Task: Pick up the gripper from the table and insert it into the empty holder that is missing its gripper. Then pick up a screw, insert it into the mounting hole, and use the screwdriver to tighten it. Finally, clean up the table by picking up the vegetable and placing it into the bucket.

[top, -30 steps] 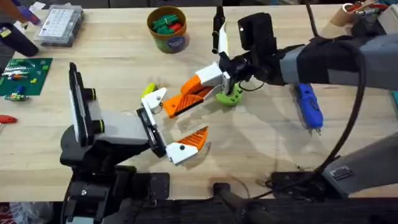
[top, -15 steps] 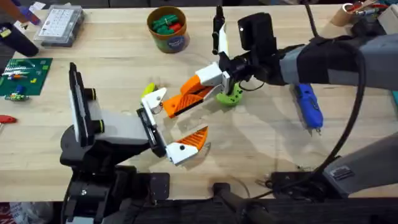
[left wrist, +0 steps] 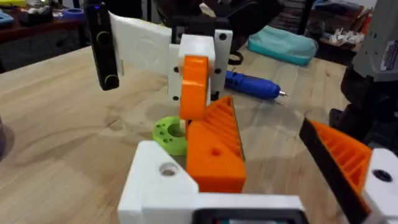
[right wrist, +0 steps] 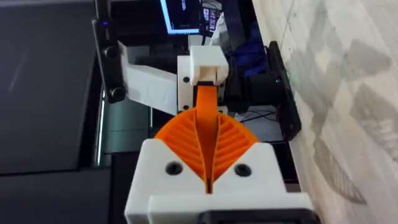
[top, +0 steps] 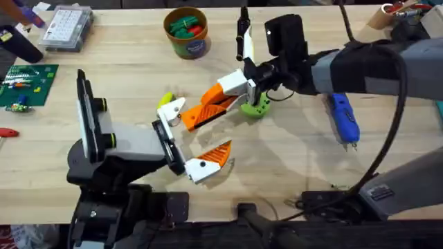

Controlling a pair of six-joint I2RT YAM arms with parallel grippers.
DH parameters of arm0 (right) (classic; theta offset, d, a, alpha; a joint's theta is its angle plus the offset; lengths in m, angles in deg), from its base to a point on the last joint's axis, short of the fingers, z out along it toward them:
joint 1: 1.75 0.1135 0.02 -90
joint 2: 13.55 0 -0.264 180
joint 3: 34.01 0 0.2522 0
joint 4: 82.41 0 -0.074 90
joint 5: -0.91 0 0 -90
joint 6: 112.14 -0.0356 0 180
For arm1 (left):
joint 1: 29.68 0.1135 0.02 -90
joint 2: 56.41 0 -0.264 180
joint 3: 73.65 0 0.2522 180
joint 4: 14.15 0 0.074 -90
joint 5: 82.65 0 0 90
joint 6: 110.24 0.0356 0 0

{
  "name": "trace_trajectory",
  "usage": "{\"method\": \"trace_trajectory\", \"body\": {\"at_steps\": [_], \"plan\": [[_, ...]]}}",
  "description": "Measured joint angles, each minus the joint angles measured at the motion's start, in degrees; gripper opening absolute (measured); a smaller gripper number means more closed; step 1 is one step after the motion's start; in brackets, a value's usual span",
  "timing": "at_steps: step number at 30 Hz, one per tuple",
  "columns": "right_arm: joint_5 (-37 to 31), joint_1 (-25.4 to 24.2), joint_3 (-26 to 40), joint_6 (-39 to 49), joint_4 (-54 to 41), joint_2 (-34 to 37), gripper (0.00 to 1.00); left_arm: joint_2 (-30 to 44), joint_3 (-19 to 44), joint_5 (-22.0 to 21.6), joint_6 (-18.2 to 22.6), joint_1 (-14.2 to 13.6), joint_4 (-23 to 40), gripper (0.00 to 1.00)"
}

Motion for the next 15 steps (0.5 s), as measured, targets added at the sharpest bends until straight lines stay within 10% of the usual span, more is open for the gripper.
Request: {"method": "trace_trajectory", "body": {"at_steps": [15], "plan": [[1.1, -1.2, -0.6, -0.1, 0.1, 0.0, 0.015, 0.0, 0.0, 0.0, 0.0, 0.0, 0.0, 0.986]]}}
